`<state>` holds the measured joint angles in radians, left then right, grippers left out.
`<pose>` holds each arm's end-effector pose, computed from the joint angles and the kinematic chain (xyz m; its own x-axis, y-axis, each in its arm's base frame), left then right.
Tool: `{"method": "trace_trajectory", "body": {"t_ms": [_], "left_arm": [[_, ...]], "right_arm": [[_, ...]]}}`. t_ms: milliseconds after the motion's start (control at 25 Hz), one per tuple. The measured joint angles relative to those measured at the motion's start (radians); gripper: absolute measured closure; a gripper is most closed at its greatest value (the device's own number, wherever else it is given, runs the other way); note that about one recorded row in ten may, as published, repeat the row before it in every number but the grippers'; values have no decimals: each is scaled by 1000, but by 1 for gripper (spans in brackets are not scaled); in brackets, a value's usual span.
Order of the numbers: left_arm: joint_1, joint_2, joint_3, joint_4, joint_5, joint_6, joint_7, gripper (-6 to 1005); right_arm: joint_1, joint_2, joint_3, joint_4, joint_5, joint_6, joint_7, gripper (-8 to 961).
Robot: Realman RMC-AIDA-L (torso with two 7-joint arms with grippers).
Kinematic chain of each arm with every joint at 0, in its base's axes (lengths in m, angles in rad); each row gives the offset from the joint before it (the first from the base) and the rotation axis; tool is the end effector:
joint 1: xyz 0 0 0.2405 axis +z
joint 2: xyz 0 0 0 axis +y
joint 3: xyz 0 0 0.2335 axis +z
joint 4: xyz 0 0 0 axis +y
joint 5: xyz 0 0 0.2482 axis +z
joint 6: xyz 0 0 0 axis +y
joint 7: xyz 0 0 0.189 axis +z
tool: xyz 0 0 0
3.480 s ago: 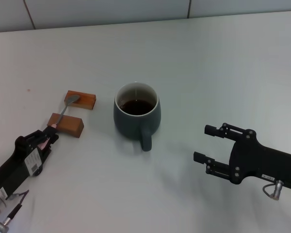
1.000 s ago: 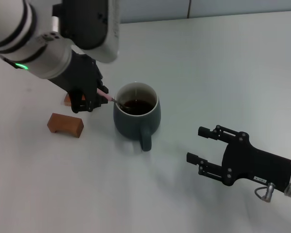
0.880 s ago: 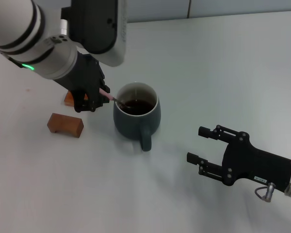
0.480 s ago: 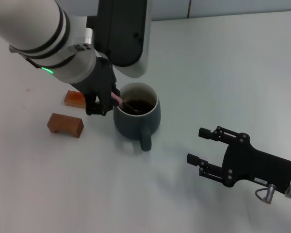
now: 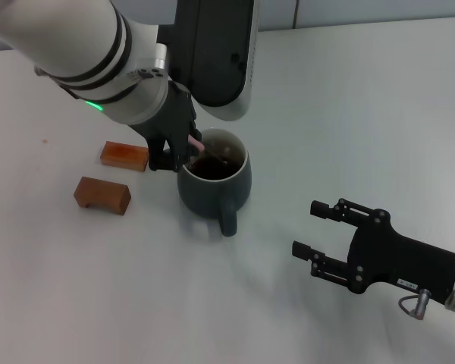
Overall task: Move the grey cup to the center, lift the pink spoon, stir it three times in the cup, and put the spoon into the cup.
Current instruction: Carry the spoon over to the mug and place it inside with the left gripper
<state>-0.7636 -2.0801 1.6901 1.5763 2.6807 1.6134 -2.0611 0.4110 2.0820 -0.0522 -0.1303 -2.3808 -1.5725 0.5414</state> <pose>-0.0550 0.3702 -0.0530 0.7926 -0.2467 -0.5576 -0.3845 -0.9119 -0.1432 0.2982 0.2660 -0.0988 0.7703 -0.0836 -0.6322 -0.3633 -0.8723 -0.3273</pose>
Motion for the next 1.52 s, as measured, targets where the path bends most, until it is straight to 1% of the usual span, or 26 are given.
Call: {"method": "trace_trajectory", "body": {"t_ms": [80,160,200,400,440,600,800,840,1040,1280,1400,1440,1520], "left_arm": [[-2,0,2,-3,3,-4,-2,868],[-23,0,-2,-35,32,-5,-13,867],[-23,0,-2,-35,32,-5,-13,867],[-30,0,-7,-21,40,55,-19,867],[-30,0,-8,0,18,80,-19,867],[-32,0,-8,17,-27,97,-19,867],[-32,0,1,6,-27,52,-23,867],[-32,0,2,4,-14,28,-31,867],[-29,0,2,2,27,10,-49,867],[-34,0,-9,-5,47,67,-59,868],[-34,0,-12,3,24,102,-57,868],[-36,0,-17,7,-6,111,-53,868],[-36,0,-20,10,-20,113,-51,868]], "right_arm": [[0,0,0,0,0,0,0,269],[0,0,0,1,0,0,0,269],[0,0,0,2,0,0,0,269],[-1,0,0,2,0,0,0,269],[-1,0,0,1,0,0,0,269],[-1,0,0,1,0,0,0,268],[-2,0,0,1,0,-4,0,268],[-2,0,0,1,0,-6,0,268],[-5,0,-2,1,0,-11,0,268],[-5,0,-4,1,0,-14,0,268],[-5,0,-5,1,0,-15,0,268],[-5,0,-6,1,0,-18,0,268],[-5,0,-6,1,0,-19,0,269]]}}
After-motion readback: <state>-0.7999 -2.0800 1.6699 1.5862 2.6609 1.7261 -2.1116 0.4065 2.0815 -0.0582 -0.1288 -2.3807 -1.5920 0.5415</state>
